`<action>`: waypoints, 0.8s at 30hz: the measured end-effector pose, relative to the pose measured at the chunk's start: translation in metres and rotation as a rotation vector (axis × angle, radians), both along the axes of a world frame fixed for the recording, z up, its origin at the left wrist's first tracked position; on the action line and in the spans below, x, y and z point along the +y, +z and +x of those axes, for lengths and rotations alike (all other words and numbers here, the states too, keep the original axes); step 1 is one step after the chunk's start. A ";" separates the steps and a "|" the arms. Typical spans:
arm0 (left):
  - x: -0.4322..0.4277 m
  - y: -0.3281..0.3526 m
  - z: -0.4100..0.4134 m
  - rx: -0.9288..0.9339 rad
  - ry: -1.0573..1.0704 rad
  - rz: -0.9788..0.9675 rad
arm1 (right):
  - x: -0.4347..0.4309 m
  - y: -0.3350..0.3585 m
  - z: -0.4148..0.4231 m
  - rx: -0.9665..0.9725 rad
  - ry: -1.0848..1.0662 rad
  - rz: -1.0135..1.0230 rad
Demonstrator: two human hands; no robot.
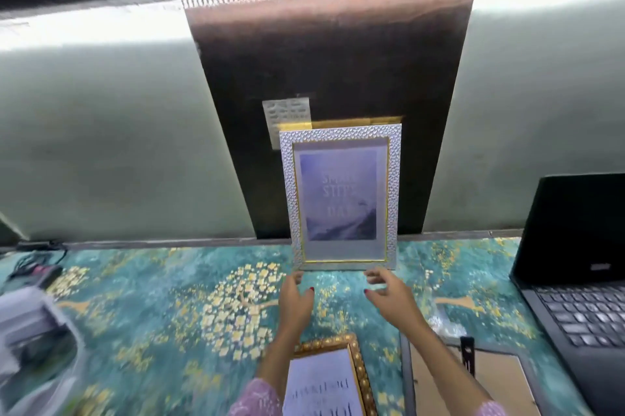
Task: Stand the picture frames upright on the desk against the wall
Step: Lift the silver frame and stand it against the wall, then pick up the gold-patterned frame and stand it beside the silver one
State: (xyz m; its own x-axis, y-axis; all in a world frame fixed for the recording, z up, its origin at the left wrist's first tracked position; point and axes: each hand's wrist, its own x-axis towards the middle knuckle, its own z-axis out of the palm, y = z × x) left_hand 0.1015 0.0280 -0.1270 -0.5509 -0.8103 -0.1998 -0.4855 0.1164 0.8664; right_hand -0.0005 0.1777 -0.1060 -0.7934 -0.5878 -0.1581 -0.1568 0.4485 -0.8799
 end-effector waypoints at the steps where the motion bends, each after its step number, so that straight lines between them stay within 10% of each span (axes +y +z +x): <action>1: 0.003 -0.002 0.011 -0.050 -0.017 -0.004 | 0.004 -0.004 0.011 -0.008 0.057 0.071; 11: 0.004 -0.022 0.080 -0.831 -0.033 0.041 | 0.013 -0.033 0.080 -0.045 0.352 0.755; 24: -0.012 -0.057 0.065 -0.757 0.024 0.269 | 0.015 -0.037 0.077 -0.166 -0.089 0.593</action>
State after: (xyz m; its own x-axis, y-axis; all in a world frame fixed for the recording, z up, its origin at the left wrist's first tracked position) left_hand 0.1666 0.0165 -0.1838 -0.1704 -0.6910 -0.7025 -0.9523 -0.0678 0.2977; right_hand 0.0762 0.1930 -0.1430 -0.7718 -0.2947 -0.5634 0.0212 0.8737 -0.4861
